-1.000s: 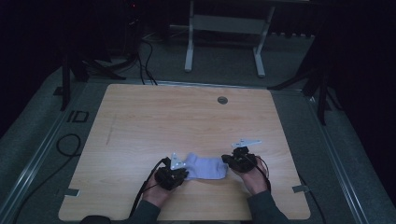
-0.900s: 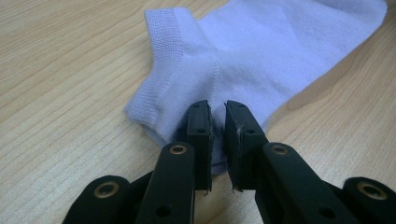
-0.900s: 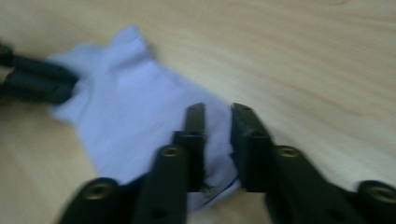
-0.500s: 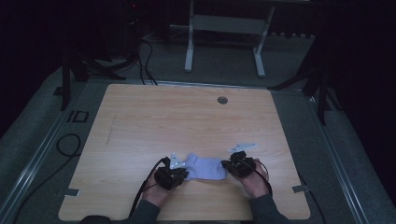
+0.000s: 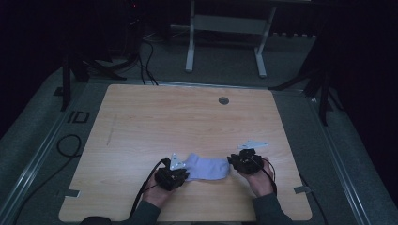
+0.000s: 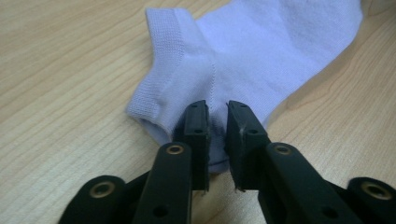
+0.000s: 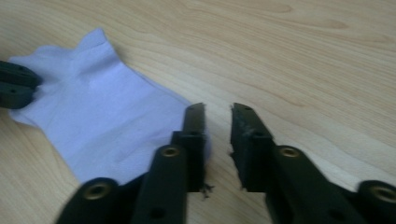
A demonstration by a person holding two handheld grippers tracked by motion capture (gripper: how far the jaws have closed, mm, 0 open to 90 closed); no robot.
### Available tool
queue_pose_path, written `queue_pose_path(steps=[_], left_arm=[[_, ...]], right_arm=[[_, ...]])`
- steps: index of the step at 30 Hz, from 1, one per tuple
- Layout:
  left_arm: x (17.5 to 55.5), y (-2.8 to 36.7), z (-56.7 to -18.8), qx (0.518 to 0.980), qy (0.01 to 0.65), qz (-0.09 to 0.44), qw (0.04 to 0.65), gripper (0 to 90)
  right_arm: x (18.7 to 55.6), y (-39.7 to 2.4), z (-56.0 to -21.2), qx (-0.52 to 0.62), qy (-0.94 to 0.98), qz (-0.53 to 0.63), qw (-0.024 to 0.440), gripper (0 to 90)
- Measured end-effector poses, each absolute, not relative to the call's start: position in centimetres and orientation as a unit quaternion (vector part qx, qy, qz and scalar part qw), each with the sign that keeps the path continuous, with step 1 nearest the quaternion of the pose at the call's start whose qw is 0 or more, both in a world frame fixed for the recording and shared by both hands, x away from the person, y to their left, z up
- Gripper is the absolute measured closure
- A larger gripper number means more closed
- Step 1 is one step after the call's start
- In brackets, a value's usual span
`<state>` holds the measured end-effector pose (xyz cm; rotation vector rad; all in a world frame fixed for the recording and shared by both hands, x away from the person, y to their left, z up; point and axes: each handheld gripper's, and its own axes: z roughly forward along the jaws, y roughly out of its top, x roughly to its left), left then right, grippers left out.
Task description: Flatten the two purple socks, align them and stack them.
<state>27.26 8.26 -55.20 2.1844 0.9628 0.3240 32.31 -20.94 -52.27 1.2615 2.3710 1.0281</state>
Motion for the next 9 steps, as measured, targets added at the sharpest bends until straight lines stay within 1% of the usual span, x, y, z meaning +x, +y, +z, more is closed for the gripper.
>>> queue_pose_path(steps=[3, 7, 9], left_arm=[[27.2, 9.1, -54.4, 0.834, 0.375, 0.132, 0.382, 74.4], [27.6, 10.5, -53.7, 0.820, 0.393, 0.146, 0.391, 71.6], [28.0, 11.4, -53.6, 0.813, 0.407, 0.152, 0.387, 70.1]], right_arm=[[32.3, -21.3, -52.2, 0.434, 0.812, 0.366, 0.134, 63.0], [32.5, -21.7, -52.3, 0.441, 0.807, 0.369, 0.133, 58.5], [32.5, -22.0, -52.4, 0.443, 0.806, 0.369, 0.135, 57.7]])
